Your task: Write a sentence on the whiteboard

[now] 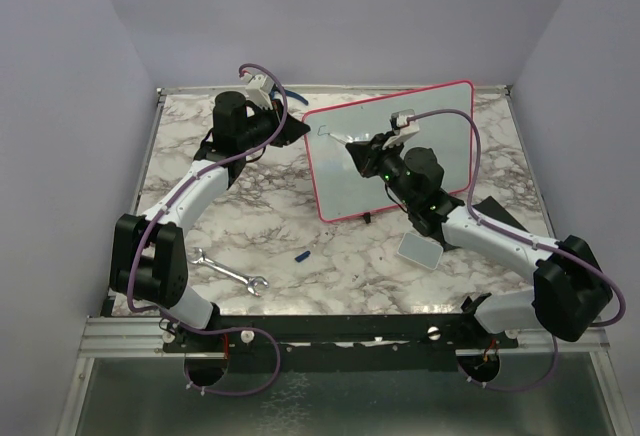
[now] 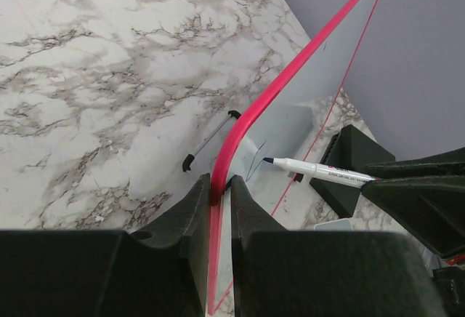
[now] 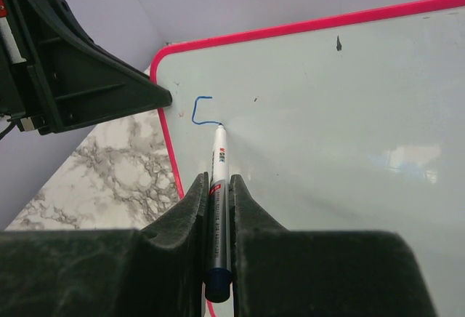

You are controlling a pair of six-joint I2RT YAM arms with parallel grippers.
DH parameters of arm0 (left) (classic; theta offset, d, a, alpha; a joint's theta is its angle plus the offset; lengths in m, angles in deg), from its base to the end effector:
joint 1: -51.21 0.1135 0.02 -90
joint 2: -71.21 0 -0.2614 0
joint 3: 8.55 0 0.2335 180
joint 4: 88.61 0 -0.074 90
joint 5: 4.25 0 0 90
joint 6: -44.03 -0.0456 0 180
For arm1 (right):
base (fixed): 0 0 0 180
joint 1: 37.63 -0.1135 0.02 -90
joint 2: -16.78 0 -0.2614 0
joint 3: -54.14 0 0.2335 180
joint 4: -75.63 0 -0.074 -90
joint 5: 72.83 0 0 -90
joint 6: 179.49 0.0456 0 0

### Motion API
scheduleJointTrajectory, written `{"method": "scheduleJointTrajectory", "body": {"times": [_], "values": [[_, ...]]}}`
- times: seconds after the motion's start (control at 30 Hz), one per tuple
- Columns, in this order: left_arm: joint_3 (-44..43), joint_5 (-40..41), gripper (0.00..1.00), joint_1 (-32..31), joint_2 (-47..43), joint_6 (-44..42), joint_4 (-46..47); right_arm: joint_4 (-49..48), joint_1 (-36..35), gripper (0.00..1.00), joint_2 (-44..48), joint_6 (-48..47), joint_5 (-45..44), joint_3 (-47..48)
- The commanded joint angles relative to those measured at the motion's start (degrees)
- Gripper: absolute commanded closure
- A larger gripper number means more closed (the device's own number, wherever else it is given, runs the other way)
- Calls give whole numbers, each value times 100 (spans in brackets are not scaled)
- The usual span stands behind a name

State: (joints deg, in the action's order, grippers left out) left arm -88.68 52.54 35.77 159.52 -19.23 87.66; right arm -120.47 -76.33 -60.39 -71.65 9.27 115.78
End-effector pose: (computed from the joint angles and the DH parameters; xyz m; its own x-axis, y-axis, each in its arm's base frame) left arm 0.3338 -0.1181 0.3184 -0.5103 -0.2496 -0.8230 0.5708 0.6175 -0.5412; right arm 0.2428 0.1865 0.3070 -0.1495 0.2691 -0.9514 -0.4898 0.8157 0.3076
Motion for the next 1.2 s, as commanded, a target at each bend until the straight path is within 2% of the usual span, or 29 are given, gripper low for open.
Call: {"method": "scheduleJointTrajectory", "body": {"times": [0.0, 0.97, 1.17], "values": [[-33, -159, 89, -21, -90, -18, 168, 223, -24, 99, 39, -146, -212, -95], [-19, -176, 90, -21, -104, -2, 201, 138, -190, 99, -229, -80, 150, -16], [1, -147, 90, -20, -142, -15, 199, 27, -226, 99, 96, -33, 224, -165]]}}
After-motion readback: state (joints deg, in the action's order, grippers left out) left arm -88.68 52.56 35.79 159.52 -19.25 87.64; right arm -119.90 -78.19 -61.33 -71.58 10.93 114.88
